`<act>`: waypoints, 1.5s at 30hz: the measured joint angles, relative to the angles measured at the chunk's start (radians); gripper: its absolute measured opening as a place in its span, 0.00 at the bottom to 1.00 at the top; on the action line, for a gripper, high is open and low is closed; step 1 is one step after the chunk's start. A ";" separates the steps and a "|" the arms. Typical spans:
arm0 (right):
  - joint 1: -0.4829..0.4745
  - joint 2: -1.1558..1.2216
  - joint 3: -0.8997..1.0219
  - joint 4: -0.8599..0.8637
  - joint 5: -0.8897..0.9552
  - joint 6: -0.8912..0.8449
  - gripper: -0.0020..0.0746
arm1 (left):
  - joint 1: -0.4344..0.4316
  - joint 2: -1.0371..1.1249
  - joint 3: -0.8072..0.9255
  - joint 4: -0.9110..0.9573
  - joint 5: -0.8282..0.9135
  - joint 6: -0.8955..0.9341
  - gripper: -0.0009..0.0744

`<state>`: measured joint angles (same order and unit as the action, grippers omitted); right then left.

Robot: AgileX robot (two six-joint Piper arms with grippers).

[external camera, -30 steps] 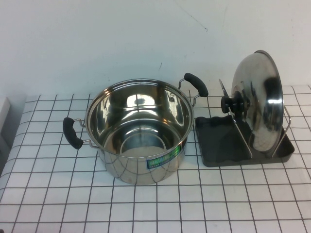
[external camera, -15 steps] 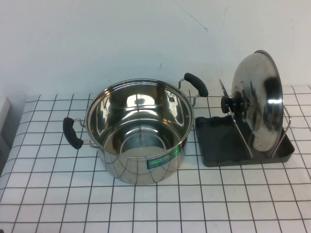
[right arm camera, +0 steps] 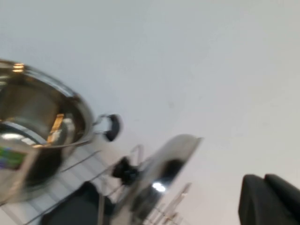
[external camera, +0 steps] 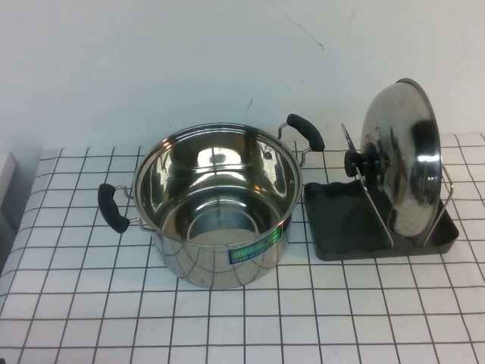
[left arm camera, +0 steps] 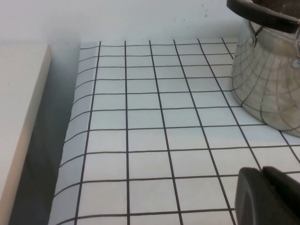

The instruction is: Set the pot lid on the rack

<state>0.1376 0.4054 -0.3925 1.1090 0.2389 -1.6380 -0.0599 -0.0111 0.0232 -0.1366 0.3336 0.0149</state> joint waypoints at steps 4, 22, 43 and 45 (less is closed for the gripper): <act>0.002 -0.028 0.000 -0.102 -0.082 0.143 0.02 | 0.000 0.000 0.000 0.000 0.000 0.000 0.01; -0.314 -0.381 0.226 -0.949 0.068 1.159 0.02 | 0.000 0.000 0.000 0.000 0.000 0.000 0.01; -0.174 -0.418 0.420 -1.152 0.115 1.638 0.02 | 0.000 0.000 0.000 0.000 0.000 0.000 0.01; -0.191 -0.418 0.420 -1.152 0.115 1.643 0.02 | -0.002 0.000 0.000 0.000 0.000 0.000 0.01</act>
<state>-0.0535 -0.0129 0.0275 -0.0434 0.3543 0.0054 -0.0616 -0.0111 0.0232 -0.1366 0.3336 0.0149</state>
